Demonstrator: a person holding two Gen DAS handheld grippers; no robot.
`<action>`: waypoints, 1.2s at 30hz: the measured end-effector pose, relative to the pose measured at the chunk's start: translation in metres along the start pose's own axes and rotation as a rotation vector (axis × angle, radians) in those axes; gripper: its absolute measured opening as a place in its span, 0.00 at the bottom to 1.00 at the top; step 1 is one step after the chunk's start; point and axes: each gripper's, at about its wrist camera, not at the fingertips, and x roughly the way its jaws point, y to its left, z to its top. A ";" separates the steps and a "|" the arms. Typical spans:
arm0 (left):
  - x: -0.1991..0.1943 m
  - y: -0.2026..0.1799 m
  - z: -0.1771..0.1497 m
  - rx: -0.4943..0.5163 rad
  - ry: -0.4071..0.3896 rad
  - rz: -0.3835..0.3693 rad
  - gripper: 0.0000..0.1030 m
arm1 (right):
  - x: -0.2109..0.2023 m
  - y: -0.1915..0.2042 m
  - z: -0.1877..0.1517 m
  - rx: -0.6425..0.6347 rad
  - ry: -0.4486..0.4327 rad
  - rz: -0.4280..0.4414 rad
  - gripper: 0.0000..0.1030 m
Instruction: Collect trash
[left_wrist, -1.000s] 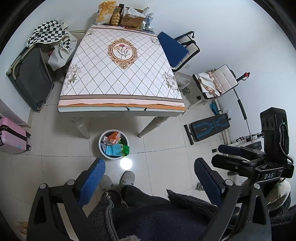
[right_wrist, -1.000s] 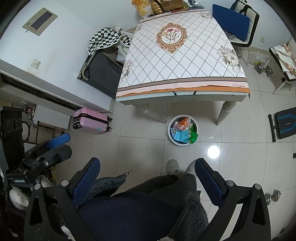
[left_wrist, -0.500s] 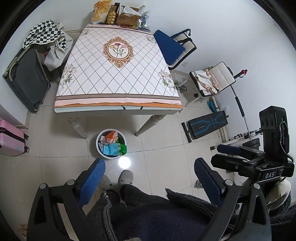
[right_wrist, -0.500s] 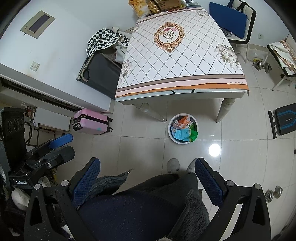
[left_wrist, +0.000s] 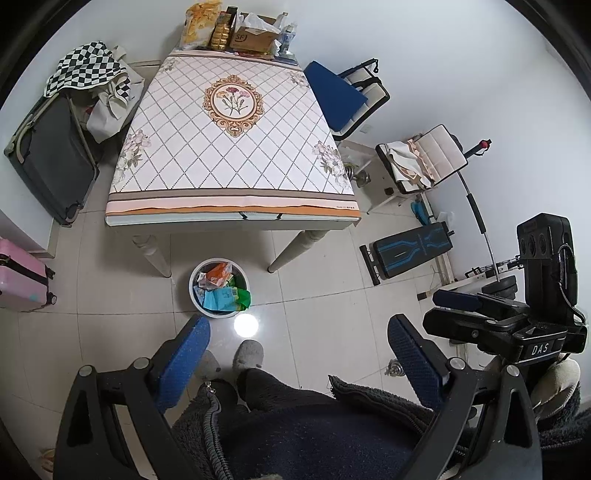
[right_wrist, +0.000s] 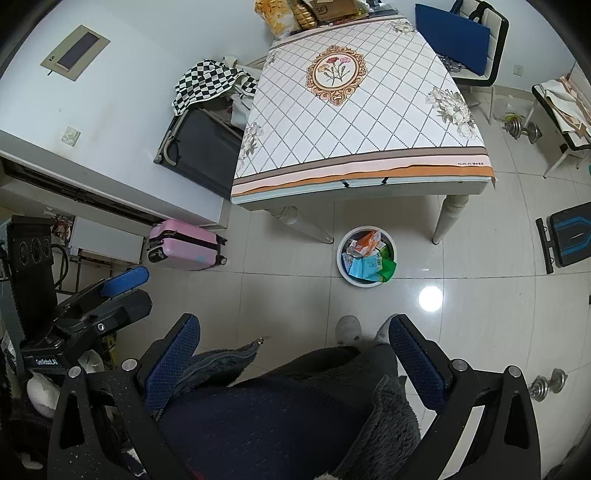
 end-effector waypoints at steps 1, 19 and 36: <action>0.000 -0.001 0.000 0.001 0.000 -0.001 0.96 | 0.000 0.000 0.000 0.001 0.000 0.001 1.00; -0.003 -0.001 0.003 -0.001 -0.012 0.002 0.96 | -0.002 0.006 0.001 -0.007 0.001 0.006 1.00; -0.005 -0.002 0.002 -0.001 -0.012 0.005 0.96 | -0.002 0.006 0.000 -0.010 0.001 0.007 1.00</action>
